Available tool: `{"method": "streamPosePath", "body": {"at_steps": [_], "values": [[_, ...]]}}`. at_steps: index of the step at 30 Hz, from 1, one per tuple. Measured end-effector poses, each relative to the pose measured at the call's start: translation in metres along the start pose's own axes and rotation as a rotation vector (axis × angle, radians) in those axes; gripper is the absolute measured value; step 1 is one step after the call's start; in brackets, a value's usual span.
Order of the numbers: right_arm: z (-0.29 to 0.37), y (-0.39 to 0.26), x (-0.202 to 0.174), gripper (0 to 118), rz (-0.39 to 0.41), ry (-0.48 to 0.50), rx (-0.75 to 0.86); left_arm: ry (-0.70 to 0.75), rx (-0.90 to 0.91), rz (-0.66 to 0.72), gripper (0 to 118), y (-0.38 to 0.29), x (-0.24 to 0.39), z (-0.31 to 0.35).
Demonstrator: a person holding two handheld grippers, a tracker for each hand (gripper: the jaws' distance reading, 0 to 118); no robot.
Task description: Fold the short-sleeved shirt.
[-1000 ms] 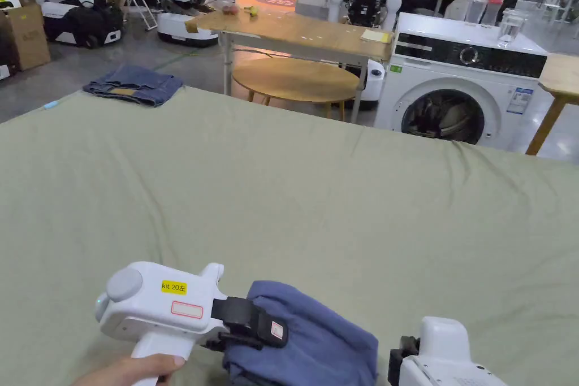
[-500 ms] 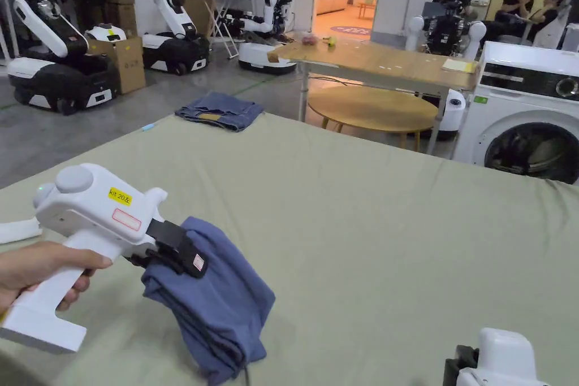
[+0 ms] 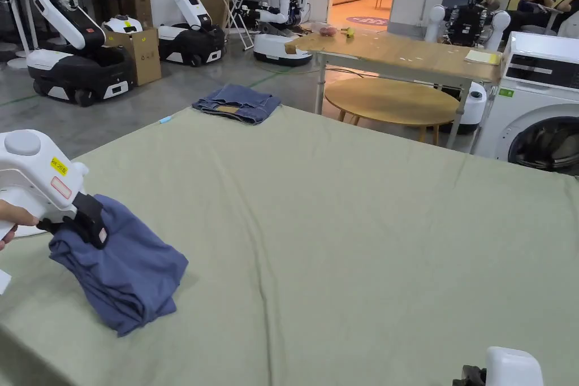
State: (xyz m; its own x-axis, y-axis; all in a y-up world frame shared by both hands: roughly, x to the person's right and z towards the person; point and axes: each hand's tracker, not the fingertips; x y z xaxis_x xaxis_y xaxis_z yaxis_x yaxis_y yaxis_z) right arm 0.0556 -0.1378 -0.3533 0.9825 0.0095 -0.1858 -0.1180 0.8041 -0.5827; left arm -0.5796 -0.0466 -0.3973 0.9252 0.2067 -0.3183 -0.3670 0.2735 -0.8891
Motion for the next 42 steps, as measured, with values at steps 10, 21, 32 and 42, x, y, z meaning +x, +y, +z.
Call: {"method": "streamPosePath", "body": {"at_steps": [10, 21, 32, 42], "values": [[-0.001, -0.002, -0.002, 0, 0.005, 0.010, -0.021, 0.198, 0.009, -0.063, 26, -0.011, 0.003, -0.035], [-0.001, -0.005, 0.001, 0, -0.006, 0.014, -0.006, 0.296, 0.164, -0.166, 49, -0.004, 0.006, 0.026], [0.018, 0.007, 0.022, 0, -0.059, -0.029, 0.062, 0.013, 0.477, -0.284, 49, -0.081, 0.132, -0.025], [0.041, 0.025, 0.061, 0, -0.120, -0.107, 0.176, -0.090, 0.853, -0.504, 40, -0.152, 0.291, -0.047]]}}
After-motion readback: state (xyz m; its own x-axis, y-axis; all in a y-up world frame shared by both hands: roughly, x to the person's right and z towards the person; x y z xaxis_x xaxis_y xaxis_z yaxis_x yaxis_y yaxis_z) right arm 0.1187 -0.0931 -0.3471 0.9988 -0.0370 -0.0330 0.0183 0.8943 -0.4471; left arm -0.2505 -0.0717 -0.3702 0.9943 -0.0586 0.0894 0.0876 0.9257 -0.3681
